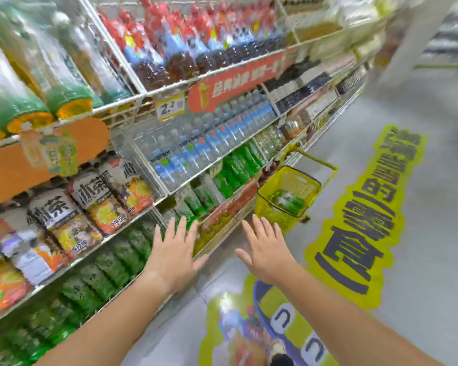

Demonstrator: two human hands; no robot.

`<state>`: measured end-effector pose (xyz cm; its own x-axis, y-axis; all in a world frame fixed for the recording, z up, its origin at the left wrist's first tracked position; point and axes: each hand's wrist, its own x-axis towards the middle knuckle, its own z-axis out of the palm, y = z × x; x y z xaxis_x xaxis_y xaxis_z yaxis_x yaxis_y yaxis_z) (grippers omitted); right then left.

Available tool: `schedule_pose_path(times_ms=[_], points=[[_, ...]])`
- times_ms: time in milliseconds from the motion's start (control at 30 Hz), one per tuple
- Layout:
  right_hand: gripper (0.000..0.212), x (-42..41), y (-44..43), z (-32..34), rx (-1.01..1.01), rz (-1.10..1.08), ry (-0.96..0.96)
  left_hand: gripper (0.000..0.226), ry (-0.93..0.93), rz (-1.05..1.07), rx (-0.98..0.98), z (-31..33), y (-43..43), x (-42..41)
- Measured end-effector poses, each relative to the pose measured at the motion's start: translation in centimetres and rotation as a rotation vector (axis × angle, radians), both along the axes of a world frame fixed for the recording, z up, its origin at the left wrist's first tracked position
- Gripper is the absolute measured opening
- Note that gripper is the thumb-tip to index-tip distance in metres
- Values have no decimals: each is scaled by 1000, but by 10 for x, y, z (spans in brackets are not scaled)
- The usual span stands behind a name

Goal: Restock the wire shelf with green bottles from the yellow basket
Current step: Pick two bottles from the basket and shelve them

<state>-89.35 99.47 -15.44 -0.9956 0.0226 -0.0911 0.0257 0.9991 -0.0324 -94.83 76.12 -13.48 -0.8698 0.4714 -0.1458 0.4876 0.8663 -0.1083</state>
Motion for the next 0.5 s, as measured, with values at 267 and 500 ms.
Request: schedule_pose_path(times_ms=[267, 500], points=[[77, 26, 118, 21, -16, -122, 94, 94, 39, -148, 18, 23, 134, 6], [73, 29, 249, 30, 18, -155, 129, 89, 124, -251, 52, 26, 279, 1]])
